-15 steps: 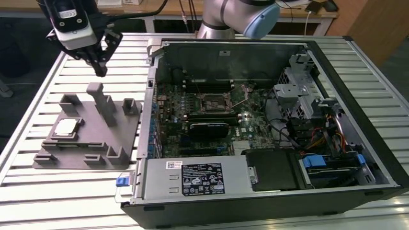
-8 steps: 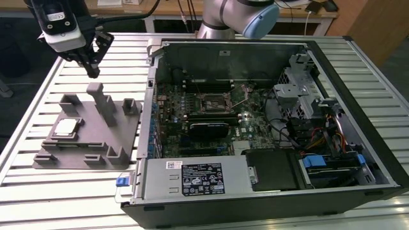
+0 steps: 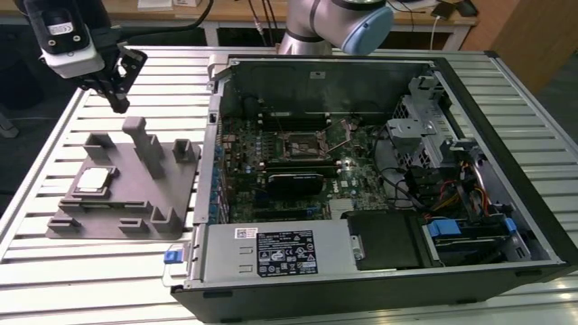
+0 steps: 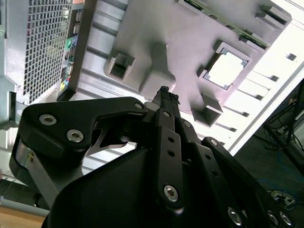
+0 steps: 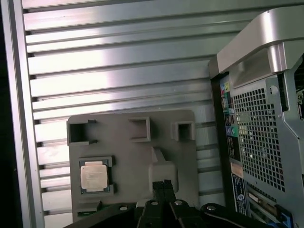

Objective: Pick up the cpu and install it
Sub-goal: 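Reach for the cpu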

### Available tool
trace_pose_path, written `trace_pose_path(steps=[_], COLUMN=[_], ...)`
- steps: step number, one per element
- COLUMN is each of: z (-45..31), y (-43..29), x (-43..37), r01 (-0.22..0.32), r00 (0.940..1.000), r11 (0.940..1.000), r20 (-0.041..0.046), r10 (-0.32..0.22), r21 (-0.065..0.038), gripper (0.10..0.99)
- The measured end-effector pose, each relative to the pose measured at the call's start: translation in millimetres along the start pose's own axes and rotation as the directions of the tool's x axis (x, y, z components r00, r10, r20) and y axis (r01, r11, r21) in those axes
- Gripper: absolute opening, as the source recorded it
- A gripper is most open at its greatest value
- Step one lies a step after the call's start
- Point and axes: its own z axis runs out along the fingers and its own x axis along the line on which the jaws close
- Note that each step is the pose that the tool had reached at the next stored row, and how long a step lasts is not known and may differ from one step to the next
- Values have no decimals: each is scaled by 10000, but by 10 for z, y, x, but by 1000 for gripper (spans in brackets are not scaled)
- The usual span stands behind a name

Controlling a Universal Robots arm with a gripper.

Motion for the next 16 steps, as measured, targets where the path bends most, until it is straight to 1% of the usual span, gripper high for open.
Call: trace_pose_path(steps=[7, 16], z=[52, 151], y=[-22, -53], x=[170, 363], r01=[-3, -3], r00=[10000, 10000], r11=[10000, 10000], r20=[0, 1], r10=[3, 3], r21=[1, 0], gripper=[106, 106])
